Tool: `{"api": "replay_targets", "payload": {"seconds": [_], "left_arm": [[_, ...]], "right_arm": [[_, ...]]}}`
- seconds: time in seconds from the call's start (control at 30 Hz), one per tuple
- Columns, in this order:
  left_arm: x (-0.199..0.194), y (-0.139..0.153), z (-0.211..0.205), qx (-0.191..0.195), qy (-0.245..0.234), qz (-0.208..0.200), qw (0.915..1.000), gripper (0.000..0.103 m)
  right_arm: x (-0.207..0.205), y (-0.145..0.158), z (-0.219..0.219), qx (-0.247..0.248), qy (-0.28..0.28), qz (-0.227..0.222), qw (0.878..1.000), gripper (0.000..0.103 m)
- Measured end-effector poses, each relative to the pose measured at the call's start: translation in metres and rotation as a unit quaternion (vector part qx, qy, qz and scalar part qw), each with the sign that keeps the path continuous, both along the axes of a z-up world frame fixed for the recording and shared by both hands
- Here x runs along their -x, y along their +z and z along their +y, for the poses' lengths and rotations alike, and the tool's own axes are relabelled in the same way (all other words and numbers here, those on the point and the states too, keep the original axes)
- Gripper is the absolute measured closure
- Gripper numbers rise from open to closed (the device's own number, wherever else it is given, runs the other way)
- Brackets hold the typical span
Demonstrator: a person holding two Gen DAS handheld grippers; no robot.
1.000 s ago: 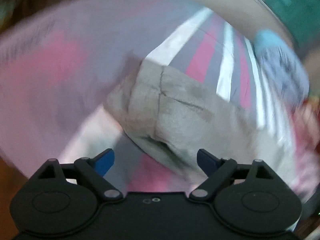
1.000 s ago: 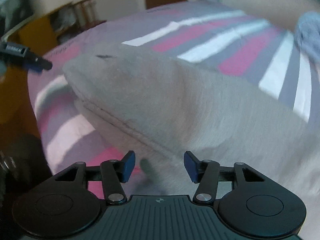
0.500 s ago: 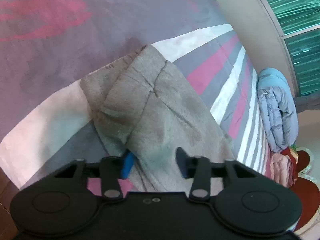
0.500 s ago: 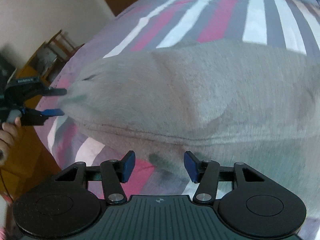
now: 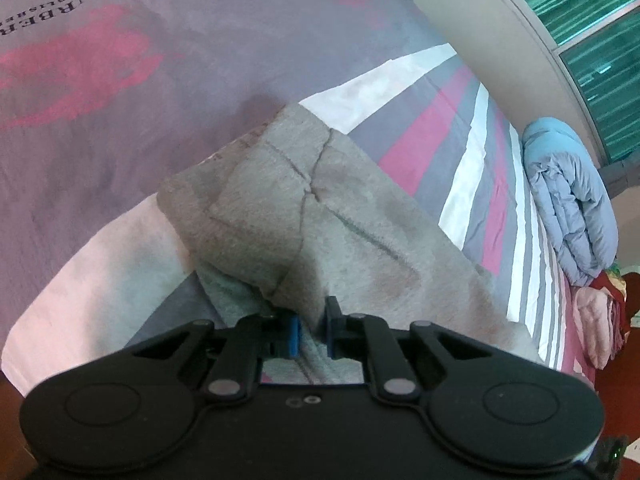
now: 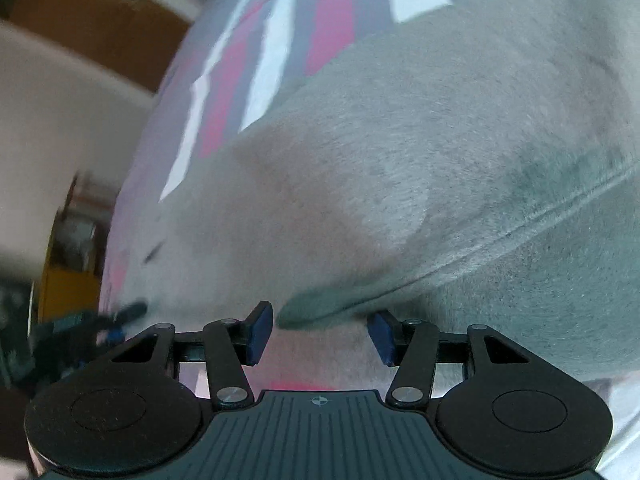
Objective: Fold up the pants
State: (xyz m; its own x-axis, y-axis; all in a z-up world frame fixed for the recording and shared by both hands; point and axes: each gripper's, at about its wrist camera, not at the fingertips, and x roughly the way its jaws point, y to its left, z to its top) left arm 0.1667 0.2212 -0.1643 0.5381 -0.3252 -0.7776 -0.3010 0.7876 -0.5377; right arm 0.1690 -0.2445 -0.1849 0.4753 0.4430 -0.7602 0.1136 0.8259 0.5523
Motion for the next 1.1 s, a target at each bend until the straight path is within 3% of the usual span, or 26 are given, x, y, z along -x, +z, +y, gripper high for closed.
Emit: {"api": "replay_targets", "payload": {"seconds": [0.03, 0.13, 0.27, 0.37, 0.47, 0.53, 0.63, 0.73, 0.83, 0.97, 1.1], "left_arm": [[0.000, 0.000, -0.001, -0.003, -0.002, -0.001, 1.0000, 0.100], [-0.002, 0.005, 0.000, -0.011, -0.012, -0.011, 0.9998, 0.100], [-0.010, 0.029, 0.006, -0.043, -0.036, -0.046, 0.9973, 0.100], [-0.014, 0.036, 0.019, -0.043, -0.035, -0.055, 0.9969, 0.100], [-0.012, 0.021, 0.023, -0.057, -0.042, -0.036, 0.9968, 0.100], [-0.007, 0.000, 0.024, -0.062, -0.039, -0.012, 0.9972, 0.100], [0.001, -0.017, 0.028, -0.038, -0.034, 0.011, 0.9986, 0.094], [0.005, -0.008, 0.039, -0.006, -0.028, 0.011, 0.9995, 0.088], [0.012, 0.001, 0.059, 0.019, 0.012, 0.010, 0.9997, 0.081], [0.016, 0.010, 0.070, 0.016, 0.035, 0.003, 0.9993, 0.078], [0.012, 0.009, 0.059, -0.020, 0.031, 0.003, 0.9993, 0.075]], "right_arm": [[-0.001, -0.002, 0.001, 0.003, -0.010, 0.003, 1.000, 0.099], [0.005, 0.002, 0.006, 0.018, -0.028, -0.020, 0.999, 0.099], [0.030, 0.040, 0.036, 0.102, 0.031, -0.122, 0.987, 0.099], [0.045, 0.060, 0.046, 0.093, 0.041, -0.152, 0.983, 0.099], [0.059, 0.050, 0.057, 0.091, 0.056, -0.149, 0.983, 0.099], [0.060, 0.029, 0.063, 0.098, 0.057, -0.124, 0.986, 0.099], [0.057, 0.002, 0.062, 0.107, 0.053, -0.092, 0.989, 0.099], [0.060, -0.004, 0.060, 0.112, 0.049, -0.090, 0.988, 0.099], [0.061, 0.000, 0.061, 0.124, 0.050, -0.098, 0.986, 0.099], [0.059, 0.002, 0.067, 0.120, 0.054, -0.087, 0.988, 0.096], [0.061, 0.002, 0.067, 0.115, 0.051, -0.084, 0.989, 0.093]]}}
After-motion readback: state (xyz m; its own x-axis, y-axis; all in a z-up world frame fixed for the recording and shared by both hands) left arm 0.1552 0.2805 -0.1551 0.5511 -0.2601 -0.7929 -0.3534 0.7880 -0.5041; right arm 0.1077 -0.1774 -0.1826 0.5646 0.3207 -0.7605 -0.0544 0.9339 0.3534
